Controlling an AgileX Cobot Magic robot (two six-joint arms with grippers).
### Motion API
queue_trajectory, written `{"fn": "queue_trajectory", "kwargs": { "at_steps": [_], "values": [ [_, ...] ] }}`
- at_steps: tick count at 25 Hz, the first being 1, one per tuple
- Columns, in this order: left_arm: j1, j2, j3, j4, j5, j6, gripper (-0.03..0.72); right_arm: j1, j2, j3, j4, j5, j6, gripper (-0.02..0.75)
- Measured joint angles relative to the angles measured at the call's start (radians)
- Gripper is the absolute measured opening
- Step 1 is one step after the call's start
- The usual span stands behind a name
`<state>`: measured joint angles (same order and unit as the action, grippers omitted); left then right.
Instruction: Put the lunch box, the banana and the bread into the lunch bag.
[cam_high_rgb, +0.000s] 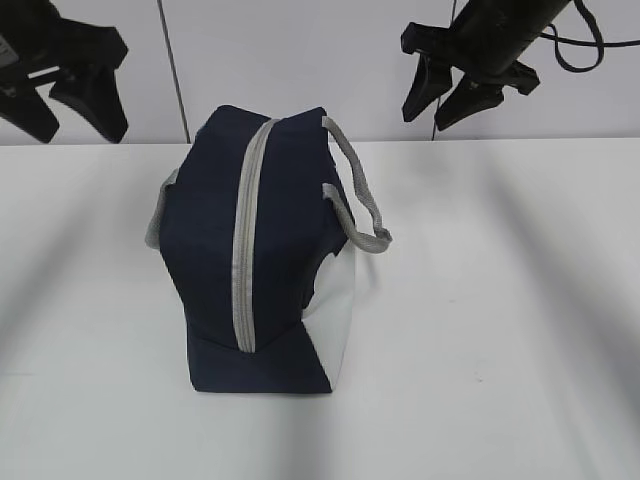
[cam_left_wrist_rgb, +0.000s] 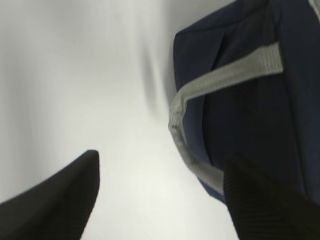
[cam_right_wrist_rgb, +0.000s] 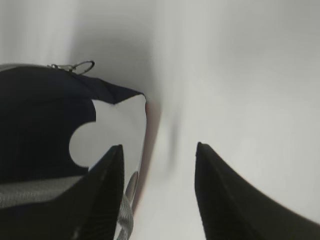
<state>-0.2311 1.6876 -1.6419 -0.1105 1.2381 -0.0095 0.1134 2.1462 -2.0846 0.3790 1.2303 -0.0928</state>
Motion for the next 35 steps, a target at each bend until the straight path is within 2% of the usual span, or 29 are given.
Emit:
{"fn": "queue_trajectory", "kwargs": {
  "at_steps": [3, 16, 27, 35],
  "values": [
    [-0.032, -0.084, 0.107, 0.047, 0.001, -0.011, 0.511, 0.0, -0.078, 0.093, -0.024, 0.002, 0.004, 0.344],
    [-0.037, -0.525, 0.574, 0.076, -0.082, -0.014, 0.508, 0.0, -0.615, 0.553, -0.179, 0.005, 0.004, 0.344],
    [-0.037, -0.906, 0.816, 0.098, -0.075, -0.015, 0.508, 0.001, -1.155, 1.115, -0.248, -0.045, 0.004, 0.344],
    [-0.041, -1.12, 0.955, 0.099, -0.069, -0.027, 0.508, 0.002, -1.522, 1.312, -0.266, -0.075, 0.004, 0.344]
  ]
}}
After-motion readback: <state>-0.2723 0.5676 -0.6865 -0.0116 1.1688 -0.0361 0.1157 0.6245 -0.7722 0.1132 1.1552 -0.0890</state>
